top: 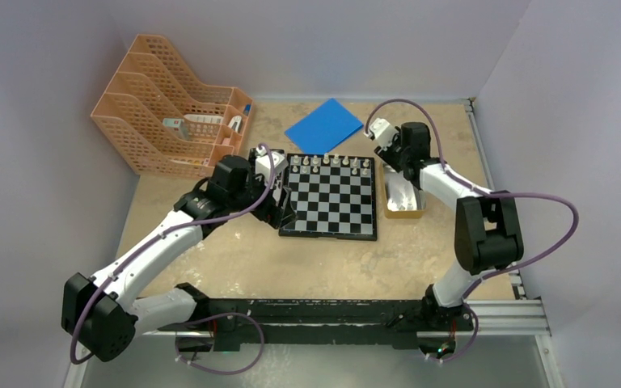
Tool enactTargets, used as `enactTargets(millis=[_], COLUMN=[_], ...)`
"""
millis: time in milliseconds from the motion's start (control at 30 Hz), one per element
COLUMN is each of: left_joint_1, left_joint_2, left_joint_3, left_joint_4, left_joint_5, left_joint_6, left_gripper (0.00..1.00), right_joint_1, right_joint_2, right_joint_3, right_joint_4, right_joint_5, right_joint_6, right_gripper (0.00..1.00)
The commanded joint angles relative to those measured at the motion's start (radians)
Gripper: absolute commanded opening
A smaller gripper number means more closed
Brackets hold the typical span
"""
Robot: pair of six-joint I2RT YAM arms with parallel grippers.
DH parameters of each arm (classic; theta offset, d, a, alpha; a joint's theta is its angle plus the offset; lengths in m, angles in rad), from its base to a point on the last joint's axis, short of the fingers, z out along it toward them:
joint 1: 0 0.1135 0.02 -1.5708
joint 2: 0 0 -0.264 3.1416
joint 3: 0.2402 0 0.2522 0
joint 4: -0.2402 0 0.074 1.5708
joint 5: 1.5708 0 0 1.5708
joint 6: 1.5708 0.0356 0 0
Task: Set up the chess pieces on the board
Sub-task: Adjust the storage box at the center of the board.
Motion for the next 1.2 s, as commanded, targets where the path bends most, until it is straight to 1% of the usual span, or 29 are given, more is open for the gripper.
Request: enactTargets(millis=[0,100,200,333,500,567,900,1167], left_joint_1=[0.003,0.003,0.003,0.003,0.003,0.003,0.007,0.013], left_joint_2=[0.022,0.029,0.027,0.013,-0.001,-0.004,-0.006,0.004], left_joint_3=[0.014,0.020,0.021,0.021,0.013,0.014,0.019,0.025], left_joint_4=[0.018,0.016,0.012,0.013,0.018,0.023,0.046,0.045], left_joint_5=[-0.021,-0.030,-0.039,-0.059,-0.093,-0.105,-0.123,-0.116], left_joint_6=[0.021,0.027,0.026,0.031,0.034,0.018,0.008,0.008], left_gripper=[0.84,0.83,0.83,0.83,0.82,0.82,0.82,0.82], right_joint_1=[-0.008,-0.017,-0.029,-0.039,-0.045,-0.053,-0.100,-0.114], right_joint_2=[0.015,0.077,0.108,0.132,0.193,0.208,0.266,0.272], right_joint_3=[0.073,0.143,0.165,0.173,0.235,0.232,0.283,0.286], right_joint_4=[-0.012,-0.103,-0.165,-0.169,-0.261,-0.269,-0.337,-0.356], right_joint_5=[-0.122,-0.137,-0.183,-0.199,-0.228,-0.230,-0.234,-0.201], right_joint_6=[-0.193,-0.253,-0.322,-0.385,-0.470,-0.496,-0.559,-0.525], right_gripper=[0.51,0.50,0.50,0.50,0.48,0.46,0.39,0.30])
